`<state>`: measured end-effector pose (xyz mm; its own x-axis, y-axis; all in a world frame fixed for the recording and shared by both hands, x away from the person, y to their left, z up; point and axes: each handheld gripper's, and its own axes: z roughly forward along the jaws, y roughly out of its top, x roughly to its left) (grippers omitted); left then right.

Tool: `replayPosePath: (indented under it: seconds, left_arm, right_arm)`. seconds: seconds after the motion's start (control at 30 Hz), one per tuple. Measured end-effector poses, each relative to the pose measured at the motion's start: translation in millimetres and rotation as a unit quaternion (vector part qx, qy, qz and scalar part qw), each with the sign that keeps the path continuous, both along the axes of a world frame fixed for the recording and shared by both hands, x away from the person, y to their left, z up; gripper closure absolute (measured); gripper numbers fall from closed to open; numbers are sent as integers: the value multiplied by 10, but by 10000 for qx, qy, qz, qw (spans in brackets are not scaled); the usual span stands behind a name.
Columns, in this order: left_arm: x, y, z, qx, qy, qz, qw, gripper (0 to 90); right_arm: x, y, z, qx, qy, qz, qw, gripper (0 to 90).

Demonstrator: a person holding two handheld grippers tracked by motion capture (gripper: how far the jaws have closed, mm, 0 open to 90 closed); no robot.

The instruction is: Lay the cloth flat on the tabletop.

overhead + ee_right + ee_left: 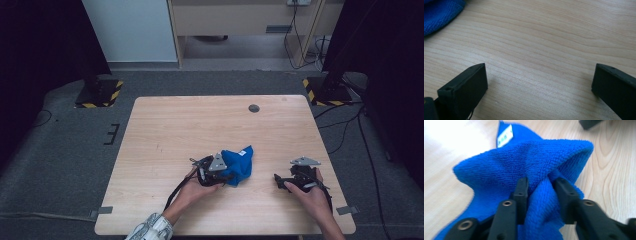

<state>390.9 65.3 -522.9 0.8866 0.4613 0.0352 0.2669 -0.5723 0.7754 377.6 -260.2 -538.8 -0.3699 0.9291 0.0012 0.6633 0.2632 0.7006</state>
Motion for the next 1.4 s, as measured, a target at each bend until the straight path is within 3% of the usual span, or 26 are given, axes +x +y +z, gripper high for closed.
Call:
replayPosePath:
  seconds: [0.1,0.17,0.23,0.37,0.53,0.7,0.87,1.1,1.17,1.3,1.4]
  left_arm:
    - [9,8,12,-54,67,109,9999,425]
    - [-2,28,35,-57,97,133,9998,335]
    - [-21,65,82,-106,69,201,9997,253]
    - [-51,189,207,-341,55,369,9987,186]
    - [-45,431,359,-624,-8,716,9955,132]
    - [16,640,385,-608,-53,1027,9928,183]
    - [58,792,384,-622,-46,1419,9879,217]
    - [119,1026,327,-430,-21,1874,9813,267]
    - [140,1070,295,-420,10,1991,9791,272]
    - [168,1122,206,-188,43,2196,9754,287]
    - [176,1155,154,-139,124,2300,9730,291]
  right_arm:
    - [1,0,10,13,27,40,10000,34]
    - [7,-2,39,16,50,128,9999,99]
    - [13,-4,92,139,-55,185,9997,72]
    - [10,16,234,300,-433,198,9984,130]
    - [35,78,340,264,-663,340,9969,212]
    - [188,181,408,306,-723,436,9960,316]
    - [401,384,414,203,-680,672,9952,428]
    - [581,635,372,391,-501,1064,9923,590]
    - [631,672,367,468,-465,1089,9919,615]
    - [709,711,384,675,-507,1119,9901,642]
    - [759,743,390,684,-516,1121,9900,627]
